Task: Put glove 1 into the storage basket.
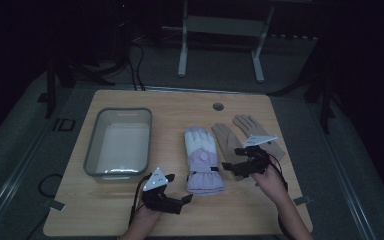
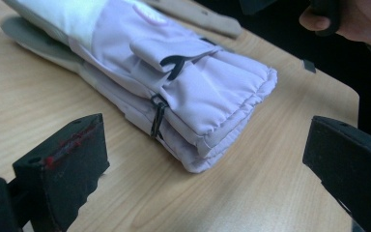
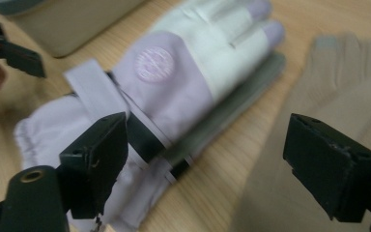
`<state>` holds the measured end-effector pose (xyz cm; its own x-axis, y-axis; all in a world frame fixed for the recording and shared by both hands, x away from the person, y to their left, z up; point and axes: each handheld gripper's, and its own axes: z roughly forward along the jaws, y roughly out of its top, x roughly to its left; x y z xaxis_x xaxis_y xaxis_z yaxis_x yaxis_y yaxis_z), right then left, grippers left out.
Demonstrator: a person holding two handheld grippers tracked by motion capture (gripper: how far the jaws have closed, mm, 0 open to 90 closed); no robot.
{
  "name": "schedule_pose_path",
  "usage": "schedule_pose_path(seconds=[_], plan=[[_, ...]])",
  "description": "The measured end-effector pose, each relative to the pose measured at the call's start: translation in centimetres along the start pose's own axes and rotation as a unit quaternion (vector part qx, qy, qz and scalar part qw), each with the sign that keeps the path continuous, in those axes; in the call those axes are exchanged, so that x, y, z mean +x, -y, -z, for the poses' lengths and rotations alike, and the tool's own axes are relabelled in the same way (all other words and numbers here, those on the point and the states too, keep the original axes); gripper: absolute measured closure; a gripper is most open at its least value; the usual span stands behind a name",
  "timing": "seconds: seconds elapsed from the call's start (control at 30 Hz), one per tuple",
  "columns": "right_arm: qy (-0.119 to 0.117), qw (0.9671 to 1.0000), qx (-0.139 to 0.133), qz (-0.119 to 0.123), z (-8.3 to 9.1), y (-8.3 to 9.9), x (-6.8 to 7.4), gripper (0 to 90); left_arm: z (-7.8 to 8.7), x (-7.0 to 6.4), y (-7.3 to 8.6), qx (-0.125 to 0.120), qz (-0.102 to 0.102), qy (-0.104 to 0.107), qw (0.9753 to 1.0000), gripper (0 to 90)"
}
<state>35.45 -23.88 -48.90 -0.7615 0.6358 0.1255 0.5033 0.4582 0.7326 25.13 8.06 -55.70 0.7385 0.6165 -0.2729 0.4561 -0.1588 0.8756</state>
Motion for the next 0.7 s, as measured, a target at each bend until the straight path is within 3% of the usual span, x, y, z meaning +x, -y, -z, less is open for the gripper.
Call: schedule_pose_path(seconds=[0.1,0.27,0.3,0.37,0.47,0.5,0.6,0.7], plan=[[0.012,0.9998,0.0,-0.018,0.0,0.4,-0.2,13.0,-0.2,-0.2,-0.7,0.018,-0.012,-0.006,0.9998,2.1],[0.012,0.9994,-0.005,-0.032,-0.3,0.5,-0.2,16.3,-0.6,-0.3,-2.1,0.03,-0.007,-0.001,0.9995,4.6],[0.013,0.9993,-0.003,-0.035,-0.6,0.3,0.0,26.7,-0.7,-0.5,-3.2,0.038,-0.013,-0.012,0.9991,8.3],[0.012,0.9989,-0.011,-0.045,-0.9,0.0,0.0,31.9,-0.9,-0.5,-4.0,0.048,-0.006,-0.025,0.9985,12.9],[0.01,0.9984,-0.014,-0.053,-1.7,-0.6,0.2,41.4,-1.5,0.0,-4.8,0.077,0.026,-0.034,0.9961,16.2],[0.008,0.998,-0.013,-0.061,-2.0,-0.7,0.2,43.7,-1.9,0.2,-4.9,0.09,0.027,-0.058,0.9939,21.8],[0.002,0.9971,-0.006,-0.076,-3.2,-0.9,0.0,47.4,-2.8,0.9,-4.6,0.112,0.06,-0.05,0.9907,23.8],[0.005,0.9961,0.012,-0.087,-4.3,-0.5,-0.1,46.8,-3.8,1.1,-3.9,0.137,0.066,-0.045,0.9873,23.8]])
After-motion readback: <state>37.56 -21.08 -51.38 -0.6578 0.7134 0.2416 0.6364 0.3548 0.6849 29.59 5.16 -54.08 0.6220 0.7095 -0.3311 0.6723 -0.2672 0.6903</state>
